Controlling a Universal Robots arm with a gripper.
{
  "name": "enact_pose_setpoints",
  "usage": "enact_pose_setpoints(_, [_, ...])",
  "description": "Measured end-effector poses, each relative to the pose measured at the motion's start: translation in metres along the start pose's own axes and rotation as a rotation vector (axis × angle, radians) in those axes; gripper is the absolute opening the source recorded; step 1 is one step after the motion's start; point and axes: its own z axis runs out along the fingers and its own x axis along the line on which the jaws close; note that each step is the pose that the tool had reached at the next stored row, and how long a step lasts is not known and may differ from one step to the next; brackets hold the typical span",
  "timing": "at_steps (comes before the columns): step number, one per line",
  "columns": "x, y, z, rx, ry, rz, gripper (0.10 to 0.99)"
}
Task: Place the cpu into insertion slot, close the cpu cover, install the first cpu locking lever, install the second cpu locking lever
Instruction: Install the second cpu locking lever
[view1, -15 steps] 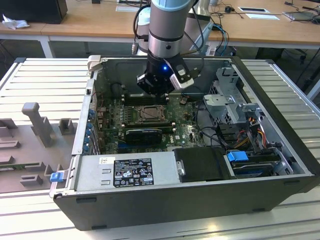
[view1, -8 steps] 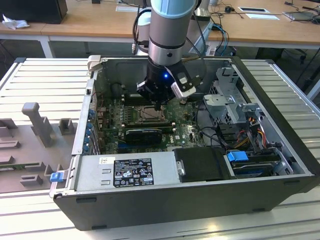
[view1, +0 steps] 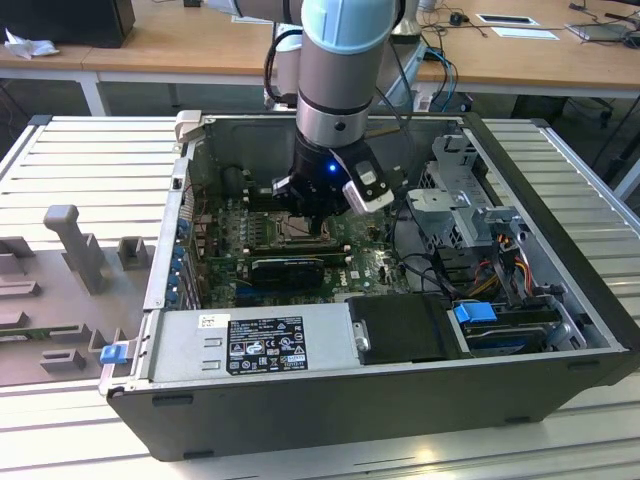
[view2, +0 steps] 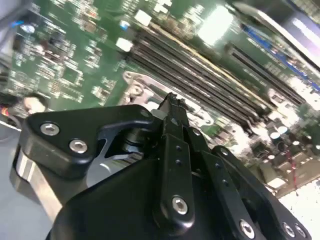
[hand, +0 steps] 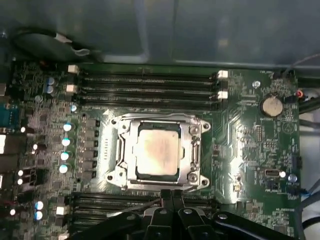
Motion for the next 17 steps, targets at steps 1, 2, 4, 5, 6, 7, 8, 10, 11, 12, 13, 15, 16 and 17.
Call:
enact_pose_setpoints(1, [0.0163, -0.0003, 0.0009, -0.001, 0.0000, 0.000, 0.106])
enact_pose_setpoints(2, [0.0241, -0.0005, 0.0018, -0.001, -0.0001, 0.000, 0.106])
enact_pose_setpoints(4, [0.0326, -0.0013, 0.0056, -0.003, -0.0002, 0.000, 0.106])
enact_pose_setpoints(5, [0.0328, -0.0016, 0.0072, -0.004, -0.0002, 0.000, 0.106])
enact_pose_setpoints(6, [0.0329, -0.0019, 0.0101, -0.005, -0.0002, -0.001, 0.106])
enact_pose_setpoints(7, [0.0329, -0.0023, 0.0134, -0.007, -0.0003, 0.000, 0.106])
enact_pose_setpoints(8, [0.0332, -0.0025, 0.0152, -0.009, -0.0004, 0.000, 0.106])
enact_pose_setpoints(10, [0.0357, -0.0034, 0.0162, -0.022, -0.0009, -0.001, 0.106])
enact_pose_setpoints(11, [0.0372, -0.0039, 0.0164, -0.030, -0.0016, -0.001, 0.106])
enact_pose_setpoints(12, [0.0393, -0.0065, 0.0165, -0.047, -0.0027, -0.002, 0.106])
enact_pose_setpoints(13, [0.0399, -0.0087, 0.0165, -0.054, -0.0030, -0.002, 0.106])
enact_pose_setpoints(15, [0.0413, -0.0118, 0.0165, -0.065, -0.0035, -0.002, 0.106])
enact_pose_setpoints(16, [0.0421, -0.0133, 0.0165, -0.071, -0.0039, -0.002, 0.106])
enact_pose_setpoints(17, [0.0439, -0.0146, 0.0165, -0.079, -0.0045, -0.002, 0.106])
